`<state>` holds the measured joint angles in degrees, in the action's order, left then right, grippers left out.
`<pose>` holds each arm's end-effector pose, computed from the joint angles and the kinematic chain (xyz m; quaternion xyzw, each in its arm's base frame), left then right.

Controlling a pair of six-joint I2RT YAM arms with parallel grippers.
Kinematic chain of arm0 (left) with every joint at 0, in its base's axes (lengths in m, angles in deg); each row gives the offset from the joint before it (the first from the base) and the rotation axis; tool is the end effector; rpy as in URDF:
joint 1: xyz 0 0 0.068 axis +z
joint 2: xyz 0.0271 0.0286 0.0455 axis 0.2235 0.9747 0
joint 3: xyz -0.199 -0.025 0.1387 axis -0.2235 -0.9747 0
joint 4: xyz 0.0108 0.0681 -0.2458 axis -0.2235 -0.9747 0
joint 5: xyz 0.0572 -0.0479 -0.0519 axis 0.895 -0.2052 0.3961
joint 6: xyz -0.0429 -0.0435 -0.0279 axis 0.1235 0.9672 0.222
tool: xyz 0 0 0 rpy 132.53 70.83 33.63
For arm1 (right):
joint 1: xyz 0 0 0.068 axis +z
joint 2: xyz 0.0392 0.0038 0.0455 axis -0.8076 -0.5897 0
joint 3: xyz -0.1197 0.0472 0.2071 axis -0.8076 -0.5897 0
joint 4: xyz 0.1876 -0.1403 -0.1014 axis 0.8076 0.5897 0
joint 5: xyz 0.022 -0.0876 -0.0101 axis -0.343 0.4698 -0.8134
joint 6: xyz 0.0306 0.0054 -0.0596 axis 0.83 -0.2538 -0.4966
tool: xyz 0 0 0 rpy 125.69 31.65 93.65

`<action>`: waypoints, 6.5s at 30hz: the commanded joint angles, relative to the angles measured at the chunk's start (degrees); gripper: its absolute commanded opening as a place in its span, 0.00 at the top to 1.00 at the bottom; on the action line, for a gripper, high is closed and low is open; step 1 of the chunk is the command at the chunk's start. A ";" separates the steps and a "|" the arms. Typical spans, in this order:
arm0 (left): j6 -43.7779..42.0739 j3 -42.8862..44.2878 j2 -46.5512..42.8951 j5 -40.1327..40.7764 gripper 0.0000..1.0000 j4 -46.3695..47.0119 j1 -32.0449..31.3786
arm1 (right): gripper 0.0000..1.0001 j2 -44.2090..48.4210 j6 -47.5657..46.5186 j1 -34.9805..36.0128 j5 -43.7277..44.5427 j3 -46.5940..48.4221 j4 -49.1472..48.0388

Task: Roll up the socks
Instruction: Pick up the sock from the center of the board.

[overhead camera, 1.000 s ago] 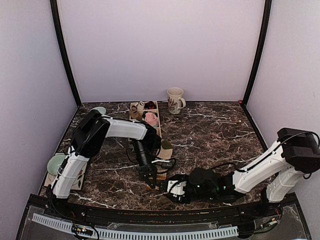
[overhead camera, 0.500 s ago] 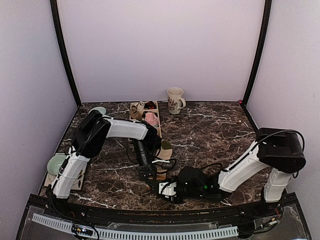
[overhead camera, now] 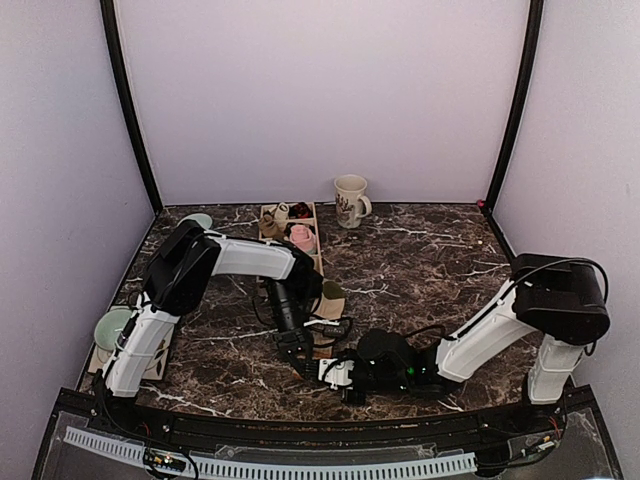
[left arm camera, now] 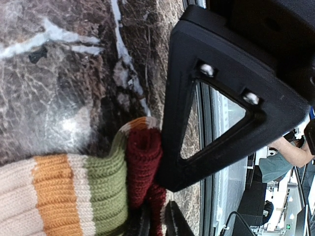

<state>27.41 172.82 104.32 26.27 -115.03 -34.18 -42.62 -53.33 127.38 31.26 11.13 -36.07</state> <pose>0.2322 -0.3100 0.0675 -0.6269 -0.6356 0.4208 0.1610 0.0929 0.3142 0.0703 -0.6393 0.5906 0.2189 0.4412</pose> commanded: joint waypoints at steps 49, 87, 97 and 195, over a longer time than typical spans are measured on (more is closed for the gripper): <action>-4.81 -13.79 -0.98 4.59 0.87 6.01 2.15 | 0.05 25.71 21.86 0.58 16.66 -17.11 -4.70; -10.17 -14.98 -3.77 6.78 0.88 5.91 1.41 | 0.89 15.51 33.66 -20.39 0.60 -10.69 -12.01; -9.63 -17.13 -5.22 9.93 0.88 7.38 1.01 | 1.00 -5.50 50.05 -25.08 -23.35 14.92 3.48; -7.20 -12.82 -1.42 2.97 0.87 7.16 4.54 | 0.53 -5.71 2.90 2.37 -4.52 4.71 -4.60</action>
<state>21.51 160.91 101.41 21.57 -115.01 -30.90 -47.25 -51.61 130.09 26.12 15.22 -38.69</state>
